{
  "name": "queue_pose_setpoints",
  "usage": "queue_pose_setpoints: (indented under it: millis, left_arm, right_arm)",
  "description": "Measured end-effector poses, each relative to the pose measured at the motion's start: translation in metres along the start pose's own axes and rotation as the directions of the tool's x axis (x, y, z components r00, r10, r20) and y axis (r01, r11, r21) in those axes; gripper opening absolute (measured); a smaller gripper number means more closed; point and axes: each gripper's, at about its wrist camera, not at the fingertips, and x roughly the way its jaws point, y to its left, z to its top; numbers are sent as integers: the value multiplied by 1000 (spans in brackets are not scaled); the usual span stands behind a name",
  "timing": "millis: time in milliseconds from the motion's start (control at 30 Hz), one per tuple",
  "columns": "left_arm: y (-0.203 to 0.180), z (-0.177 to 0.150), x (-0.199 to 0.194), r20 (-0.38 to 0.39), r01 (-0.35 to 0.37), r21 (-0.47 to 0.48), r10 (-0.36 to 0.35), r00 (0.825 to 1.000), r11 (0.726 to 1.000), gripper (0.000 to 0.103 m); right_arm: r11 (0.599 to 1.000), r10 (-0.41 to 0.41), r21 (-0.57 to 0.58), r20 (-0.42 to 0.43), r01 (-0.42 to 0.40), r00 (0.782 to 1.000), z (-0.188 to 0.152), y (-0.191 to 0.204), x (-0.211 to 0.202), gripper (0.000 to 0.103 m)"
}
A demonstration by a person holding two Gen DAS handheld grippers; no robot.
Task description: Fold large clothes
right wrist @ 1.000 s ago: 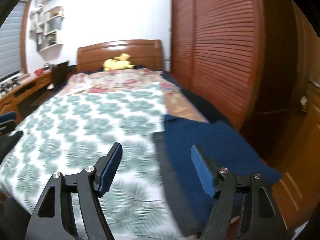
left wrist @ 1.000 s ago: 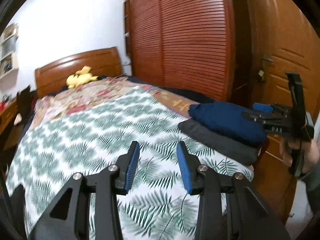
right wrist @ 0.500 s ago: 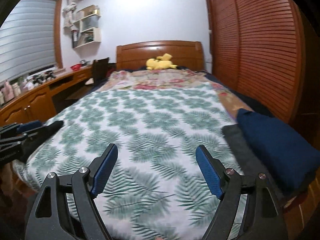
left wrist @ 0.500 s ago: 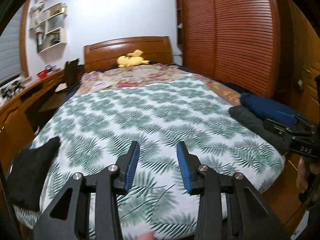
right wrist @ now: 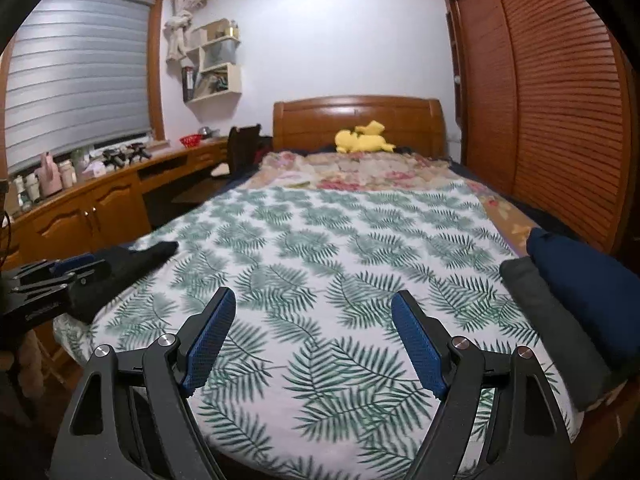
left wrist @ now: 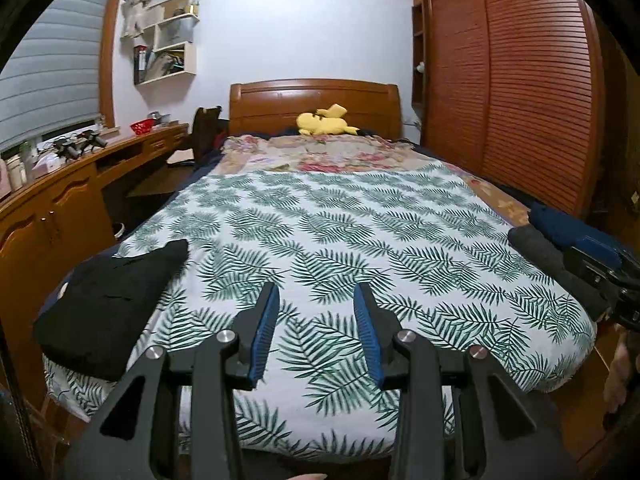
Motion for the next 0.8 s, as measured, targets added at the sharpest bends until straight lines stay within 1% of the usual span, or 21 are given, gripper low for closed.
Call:
queue_pose_setpoints:
  millis: [133,233,800]
  left_arm:
    - [6,-5,-12,23,-10,0,10,1000,1000,37]
    - [9,-9,-19,30,5,-11,-5,1000,1000,37]
    - [11,-10,-34,57,14,-16,-13,998,1000,37]
  right_arm:
    - [1000,-1,-8,30,1,1000,-4,13,-9,82]
    - [1000,-5,-9,41,5,999,-6,19,-12,82]
    - [1000,-7,13,22,6,1000,-10,17,-11,82]
